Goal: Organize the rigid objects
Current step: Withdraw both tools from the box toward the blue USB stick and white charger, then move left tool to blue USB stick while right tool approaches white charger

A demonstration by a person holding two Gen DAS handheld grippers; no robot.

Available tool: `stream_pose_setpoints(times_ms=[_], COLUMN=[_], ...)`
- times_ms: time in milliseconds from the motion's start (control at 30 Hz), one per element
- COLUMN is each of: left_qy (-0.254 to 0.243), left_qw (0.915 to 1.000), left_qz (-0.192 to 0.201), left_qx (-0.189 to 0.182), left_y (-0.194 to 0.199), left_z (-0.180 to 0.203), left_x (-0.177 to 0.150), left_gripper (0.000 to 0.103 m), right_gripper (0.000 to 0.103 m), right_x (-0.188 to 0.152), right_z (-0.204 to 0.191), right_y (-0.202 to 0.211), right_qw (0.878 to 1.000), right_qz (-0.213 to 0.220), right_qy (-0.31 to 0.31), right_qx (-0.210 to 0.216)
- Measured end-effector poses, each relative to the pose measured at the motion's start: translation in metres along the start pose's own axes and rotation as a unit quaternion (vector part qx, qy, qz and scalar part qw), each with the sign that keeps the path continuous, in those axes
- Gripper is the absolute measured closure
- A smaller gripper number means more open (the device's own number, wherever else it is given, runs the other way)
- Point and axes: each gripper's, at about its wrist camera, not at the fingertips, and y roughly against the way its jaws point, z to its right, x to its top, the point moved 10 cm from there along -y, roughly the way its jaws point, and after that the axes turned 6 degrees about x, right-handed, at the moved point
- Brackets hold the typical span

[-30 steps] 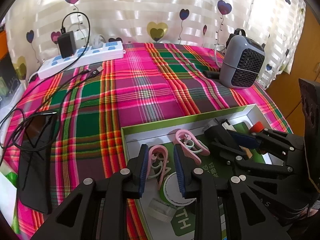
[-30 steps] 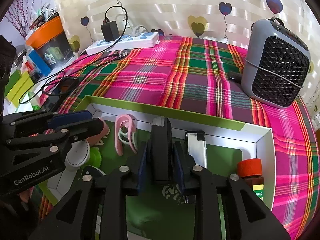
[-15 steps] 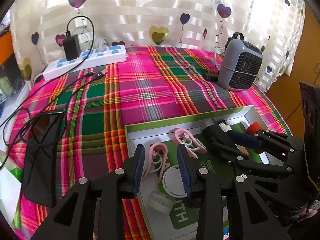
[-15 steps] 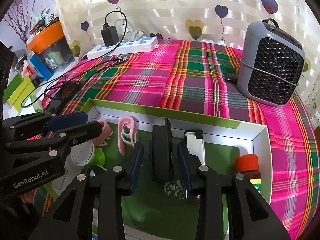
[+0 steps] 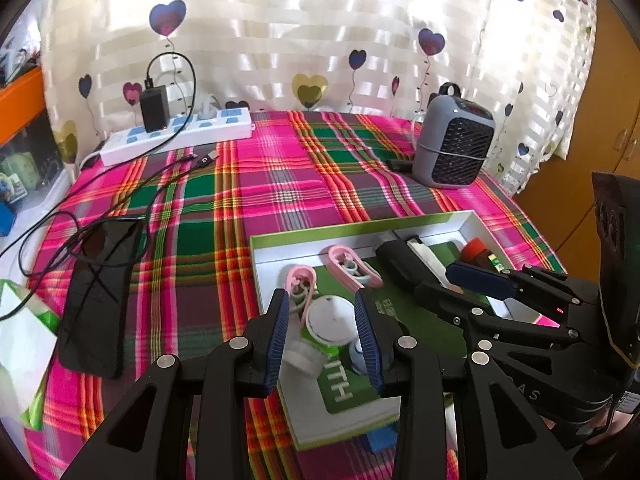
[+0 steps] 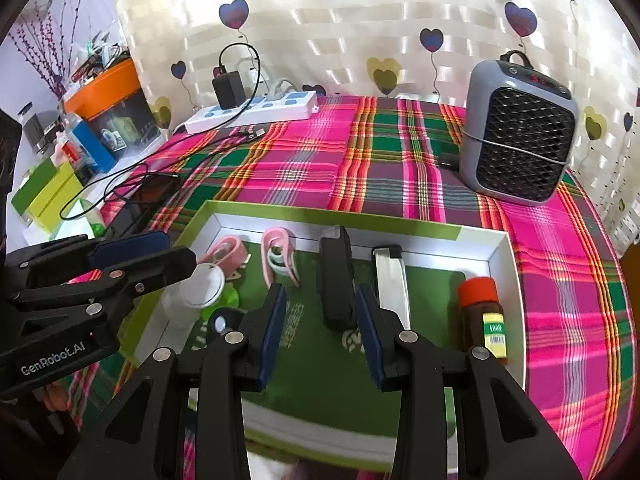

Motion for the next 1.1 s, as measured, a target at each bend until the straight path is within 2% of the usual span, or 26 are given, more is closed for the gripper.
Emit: stream_pose_setpoints(times_ms=[667,1100], left_qy=[0.020,0.044], left_qw=[0.9994,0.9988], left_qz=[0.028,0.019], left_qx=[-0.005,-0.012], left_y=[0.053,0.063], left_z=[0.002,-0.009], left_x=[-0.045,-0.076], left_gripper=[0.070,0.070], right_gripper=[0.066,0.066], right_x=[-0.032,-0.070], right_z=[-0.015,-0.015], right_y=[0.054,0.069], right_qw=[0.999,0.999], right_qz=[0.039,0.031], right_qy=[-0.014,-0.025], right_qx=[-0.003,-0.011])
